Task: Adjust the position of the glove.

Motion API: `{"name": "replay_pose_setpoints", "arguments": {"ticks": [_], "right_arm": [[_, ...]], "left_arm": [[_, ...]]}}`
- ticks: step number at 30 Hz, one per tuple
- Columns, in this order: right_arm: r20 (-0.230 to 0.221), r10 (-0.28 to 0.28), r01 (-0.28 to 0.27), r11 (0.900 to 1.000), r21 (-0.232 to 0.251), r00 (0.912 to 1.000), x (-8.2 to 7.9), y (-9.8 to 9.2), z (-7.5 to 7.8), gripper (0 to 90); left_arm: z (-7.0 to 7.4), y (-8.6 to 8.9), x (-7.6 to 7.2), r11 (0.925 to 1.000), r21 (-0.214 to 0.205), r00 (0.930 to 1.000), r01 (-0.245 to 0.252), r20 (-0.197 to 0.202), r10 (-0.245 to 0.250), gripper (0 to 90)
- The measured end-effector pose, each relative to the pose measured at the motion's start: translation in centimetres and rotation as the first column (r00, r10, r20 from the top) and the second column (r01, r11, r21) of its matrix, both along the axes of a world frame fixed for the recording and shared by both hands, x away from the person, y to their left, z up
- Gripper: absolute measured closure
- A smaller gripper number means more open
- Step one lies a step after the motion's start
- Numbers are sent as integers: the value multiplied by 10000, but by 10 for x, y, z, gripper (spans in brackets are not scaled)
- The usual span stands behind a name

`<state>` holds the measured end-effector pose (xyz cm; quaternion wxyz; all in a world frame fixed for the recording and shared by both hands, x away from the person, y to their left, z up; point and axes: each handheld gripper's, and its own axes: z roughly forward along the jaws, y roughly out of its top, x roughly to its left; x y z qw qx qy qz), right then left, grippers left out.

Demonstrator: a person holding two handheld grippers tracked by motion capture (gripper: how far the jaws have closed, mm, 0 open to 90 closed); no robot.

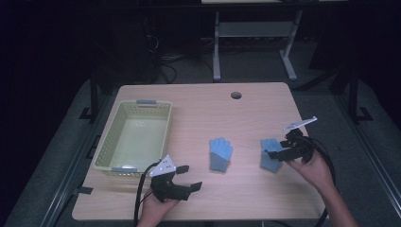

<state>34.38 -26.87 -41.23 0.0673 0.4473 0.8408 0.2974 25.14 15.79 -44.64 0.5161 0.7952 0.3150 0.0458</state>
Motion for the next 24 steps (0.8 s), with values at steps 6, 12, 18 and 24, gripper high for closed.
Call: {"name": "replay_pose_setpoints", "arguments": {"ticks": [6,12,18,24], "right_arm": [[-205,63,-67,9998,-198,9998,3,4,-5,274],[-296,239,-249,9991,-329,9993,6,7,-8,313],[-430,207,-225,9988,-427,9989,9,6,-12,367],[-642,278,-315,9979,-569,9975,12,5,-16,429]], "left_arm": [[-3,-1,1,10000,-23,9999,-30,-109,30,181],[-2,-1,1,10000,49,10000,-8,-54,9,181],[-3,-1,1,9999,-21,9999,-100,-84,100,181],[-3,-1,1,9999,-37,9999,-120,-55,120,181]]}}
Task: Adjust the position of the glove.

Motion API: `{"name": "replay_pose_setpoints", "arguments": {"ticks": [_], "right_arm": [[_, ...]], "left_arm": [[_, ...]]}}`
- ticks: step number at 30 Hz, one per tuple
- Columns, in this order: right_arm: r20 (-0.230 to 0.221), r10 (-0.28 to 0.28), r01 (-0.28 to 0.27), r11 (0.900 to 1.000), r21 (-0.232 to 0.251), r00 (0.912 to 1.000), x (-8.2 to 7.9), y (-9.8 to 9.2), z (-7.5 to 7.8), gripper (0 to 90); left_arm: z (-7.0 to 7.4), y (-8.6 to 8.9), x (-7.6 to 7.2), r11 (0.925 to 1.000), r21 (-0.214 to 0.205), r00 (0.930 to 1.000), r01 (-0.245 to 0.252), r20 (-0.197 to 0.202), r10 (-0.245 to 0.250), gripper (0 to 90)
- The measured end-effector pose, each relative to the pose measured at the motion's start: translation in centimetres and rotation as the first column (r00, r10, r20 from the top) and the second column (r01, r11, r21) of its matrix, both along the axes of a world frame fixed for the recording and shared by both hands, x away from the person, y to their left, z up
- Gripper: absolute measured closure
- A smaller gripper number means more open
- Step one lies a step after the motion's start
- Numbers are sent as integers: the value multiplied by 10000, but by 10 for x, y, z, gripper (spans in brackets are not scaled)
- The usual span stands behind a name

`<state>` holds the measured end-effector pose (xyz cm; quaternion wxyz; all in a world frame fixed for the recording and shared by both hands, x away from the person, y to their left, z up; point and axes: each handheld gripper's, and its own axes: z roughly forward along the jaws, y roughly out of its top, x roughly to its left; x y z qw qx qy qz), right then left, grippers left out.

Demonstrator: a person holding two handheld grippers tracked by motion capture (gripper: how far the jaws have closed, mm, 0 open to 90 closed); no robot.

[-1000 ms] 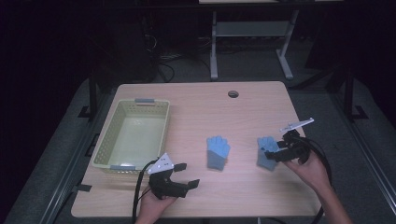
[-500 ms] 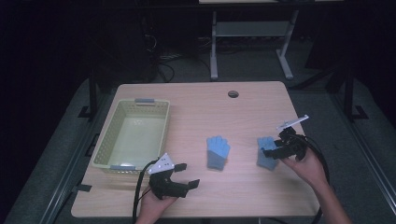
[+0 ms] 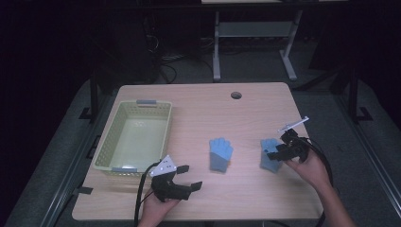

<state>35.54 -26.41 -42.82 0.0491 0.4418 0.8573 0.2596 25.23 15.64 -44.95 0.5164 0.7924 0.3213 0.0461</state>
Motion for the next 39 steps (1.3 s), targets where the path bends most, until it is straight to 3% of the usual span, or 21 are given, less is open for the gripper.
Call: {"name": "replay_pose_setpoints", "arguments": {"ticks": [12,20,30,39], "right_arm": [[-556,-150,90,9944,-1058,9983,6,6,-13,557],[-281,-43,-4,9860,-1665,9996,5,11,-16,600],[-128,-203,178,9847,-1733,9997,6,9,-16,779],[-219,-427,391,9889,-1435,9988,5,7,-13,828]], "left_arm": [[-1,0,0,10000,-40,10000,-19,-23,19,181],[0,-1,-1,10000,-5,10000,-9,-33,9,182],[1,1,-1,10000,-19,10000,-88,15,88,181],[0,0,-2,10000,30,10000,-50,80,50,183]]}}
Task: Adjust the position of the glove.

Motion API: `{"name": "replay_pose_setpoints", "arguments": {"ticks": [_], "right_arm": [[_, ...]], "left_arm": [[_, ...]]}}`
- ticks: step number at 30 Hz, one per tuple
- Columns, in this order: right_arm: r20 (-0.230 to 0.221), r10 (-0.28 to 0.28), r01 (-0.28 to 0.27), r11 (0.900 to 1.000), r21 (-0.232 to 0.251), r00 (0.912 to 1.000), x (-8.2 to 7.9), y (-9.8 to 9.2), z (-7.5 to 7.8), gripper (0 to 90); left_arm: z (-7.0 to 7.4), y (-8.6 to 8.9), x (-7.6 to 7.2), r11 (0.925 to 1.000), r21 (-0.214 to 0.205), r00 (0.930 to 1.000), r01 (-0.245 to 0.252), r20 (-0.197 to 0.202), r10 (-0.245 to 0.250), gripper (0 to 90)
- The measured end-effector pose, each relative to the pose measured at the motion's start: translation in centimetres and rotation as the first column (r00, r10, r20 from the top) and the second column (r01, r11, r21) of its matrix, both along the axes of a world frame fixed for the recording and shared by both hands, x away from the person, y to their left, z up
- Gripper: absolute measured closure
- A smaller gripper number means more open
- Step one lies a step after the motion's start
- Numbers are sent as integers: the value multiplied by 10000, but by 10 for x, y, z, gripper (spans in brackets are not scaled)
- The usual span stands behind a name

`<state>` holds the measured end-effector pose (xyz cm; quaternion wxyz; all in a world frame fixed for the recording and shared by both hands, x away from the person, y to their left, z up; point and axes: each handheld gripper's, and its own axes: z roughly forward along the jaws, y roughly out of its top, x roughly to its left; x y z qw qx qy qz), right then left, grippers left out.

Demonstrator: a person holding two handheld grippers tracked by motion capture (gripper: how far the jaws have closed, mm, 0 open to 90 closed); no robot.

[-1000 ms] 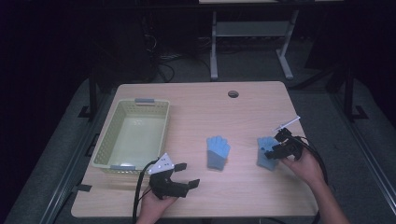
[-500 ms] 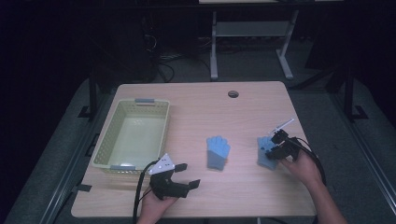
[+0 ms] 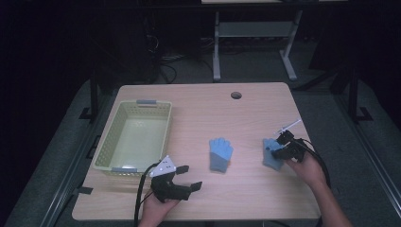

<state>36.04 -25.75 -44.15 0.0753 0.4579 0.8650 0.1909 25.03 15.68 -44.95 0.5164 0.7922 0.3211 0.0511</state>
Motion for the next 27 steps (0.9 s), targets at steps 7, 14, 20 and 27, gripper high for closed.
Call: {"name": "replay_pose_setpoints", "arguments": {"ticks": [7,14,20,27], "right_arm": [[79,-55,51,9988,482,10000,-3,-3,10,831],[318,180,-197,9984,528,9993,-8,2,22,831],[448,368,-394,9976,565,9983,-8,9,34,831],[536,420,-459,9962,738,9977,-6,16,46,831]], "left_arm": [[1,3,0,10000,-65,10000,-58,11,58,183],[1,4,1,9999,-78,10000,-66,-43,66,182],[3,3,-1,9998,-121,9998,-159,140,161,184],[4,6,0,9995,-200,9996,-247,137,250,184]]}}
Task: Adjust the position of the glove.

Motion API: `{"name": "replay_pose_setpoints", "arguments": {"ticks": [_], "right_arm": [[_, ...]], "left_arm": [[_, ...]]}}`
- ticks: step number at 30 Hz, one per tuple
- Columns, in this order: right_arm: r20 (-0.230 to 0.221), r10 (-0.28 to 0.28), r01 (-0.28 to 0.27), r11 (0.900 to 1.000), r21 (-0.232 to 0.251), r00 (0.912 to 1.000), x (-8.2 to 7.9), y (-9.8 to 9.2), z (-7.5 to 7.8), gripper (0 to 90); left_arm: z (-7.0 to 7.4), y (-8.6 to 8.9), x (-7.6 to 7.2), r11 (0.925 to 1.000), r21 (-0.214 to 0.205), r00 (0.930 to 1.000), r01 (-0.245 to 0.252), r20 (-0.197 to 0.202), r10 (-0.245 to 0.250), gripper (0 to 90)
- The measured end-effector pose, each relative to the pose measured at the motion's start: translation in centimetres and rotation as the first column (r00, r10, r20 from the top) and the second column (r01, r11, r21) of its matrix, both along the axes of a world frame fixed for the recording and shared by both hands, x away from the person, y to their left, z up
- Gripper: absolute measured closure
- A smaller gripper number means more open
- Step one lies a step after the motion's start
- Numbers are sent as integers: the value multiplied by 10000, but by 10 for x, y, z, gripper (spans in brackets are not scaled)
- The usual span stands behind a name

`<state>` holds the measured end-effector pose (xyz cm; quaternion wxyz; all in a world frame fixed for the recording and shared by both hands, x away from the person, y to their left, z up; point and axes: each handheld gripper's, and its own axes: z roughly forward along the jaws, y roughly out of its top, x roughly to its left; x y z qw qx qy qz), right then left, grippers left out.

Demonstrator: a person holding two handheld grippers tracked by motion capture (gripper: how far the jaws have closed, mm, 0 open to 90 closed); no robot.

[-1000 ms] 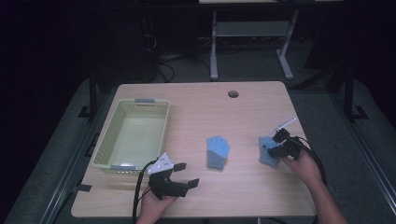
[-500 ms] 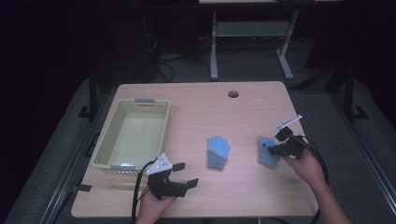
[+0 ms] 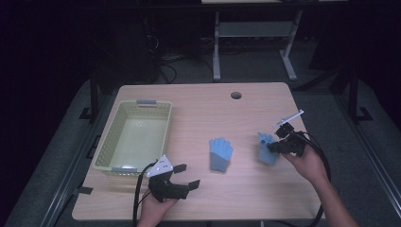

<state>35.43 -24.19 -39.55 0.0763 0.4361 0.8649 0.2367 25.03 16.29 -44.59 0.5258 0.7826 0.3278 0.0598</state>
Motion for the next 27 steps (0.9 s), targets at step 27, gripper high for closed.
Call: {"name": "replay_pose_setpoints", "arguments": {"ticks": [27], "right_arm": [[286,1115,-1118,9937,120,9934,9,55,31,831]], "left_arm": [[0,-1,1,9999,82,10000,66,39,-66,184]]}}
